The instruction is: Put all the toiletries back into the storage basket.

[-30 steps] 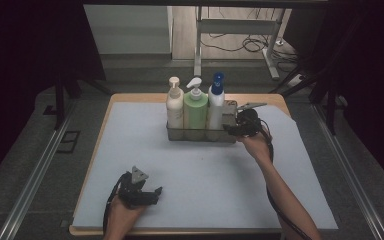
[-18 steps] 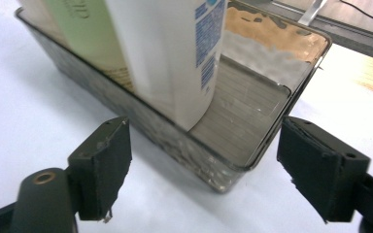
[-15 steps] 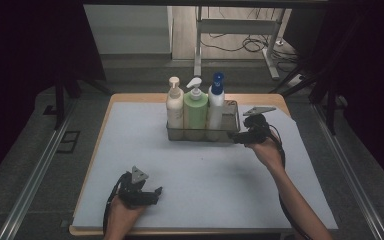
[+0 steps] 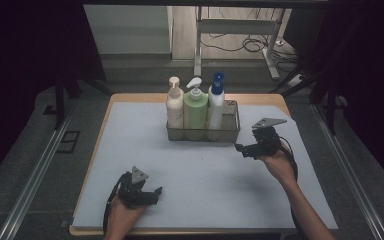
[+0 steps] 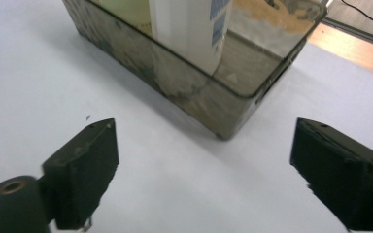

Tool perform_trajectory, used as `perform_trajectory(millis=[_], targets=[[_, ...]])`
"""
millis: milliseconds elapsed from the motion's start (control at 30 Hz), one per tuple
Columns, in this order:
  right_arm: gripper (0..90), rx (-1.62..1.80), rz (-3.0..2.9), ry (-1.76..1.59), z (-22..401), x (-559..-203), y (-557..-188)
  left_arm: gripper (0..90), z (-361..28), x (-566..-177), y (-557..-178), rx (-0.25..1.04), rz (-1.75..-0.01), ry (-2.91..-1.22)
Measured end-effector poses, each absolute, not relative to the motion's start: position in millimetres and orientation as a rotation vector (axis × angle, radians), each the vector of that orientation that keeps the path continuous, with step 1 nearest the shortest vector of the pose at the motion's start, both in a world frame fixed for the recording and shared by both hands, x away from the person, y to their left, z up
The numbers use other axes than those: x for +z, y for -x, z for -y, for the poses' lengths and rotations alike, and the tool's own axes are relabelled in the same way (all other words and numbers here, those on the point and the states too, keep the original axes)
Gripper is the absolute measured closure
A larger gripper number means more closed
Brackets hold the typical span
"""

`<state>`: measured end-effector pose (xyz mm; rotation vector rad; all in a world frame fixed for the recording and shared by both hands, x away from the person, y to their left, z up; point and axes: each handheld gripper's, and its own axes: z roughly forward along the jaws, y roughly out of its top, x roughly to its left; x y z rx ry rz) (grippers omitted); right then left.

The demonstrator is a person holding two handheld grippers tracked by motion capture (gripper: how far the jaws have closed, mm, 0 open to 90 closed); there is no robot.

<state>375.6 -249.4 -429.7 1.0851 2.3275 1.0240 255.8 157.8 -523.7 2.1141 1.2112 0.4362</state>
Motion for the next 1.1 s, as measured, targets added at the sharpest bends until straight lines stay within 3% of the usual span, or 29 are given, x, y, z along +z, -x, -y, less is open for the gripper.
perform_trajectory(millis=[300, 1100], targets=[[0.5, 0.990, -2.328, -1.069, 261.2, -436.5, -353.3, 12.3, -157.8, -523.7, -255.8, 0.436, -1.211, -2.114], [0.0, 0.892, -2.364, -1.125, 292.9, -488.9, -310.0, 12.3, -157.8, -523.8, -255.7, 0.438, -1.210, -2.114]])
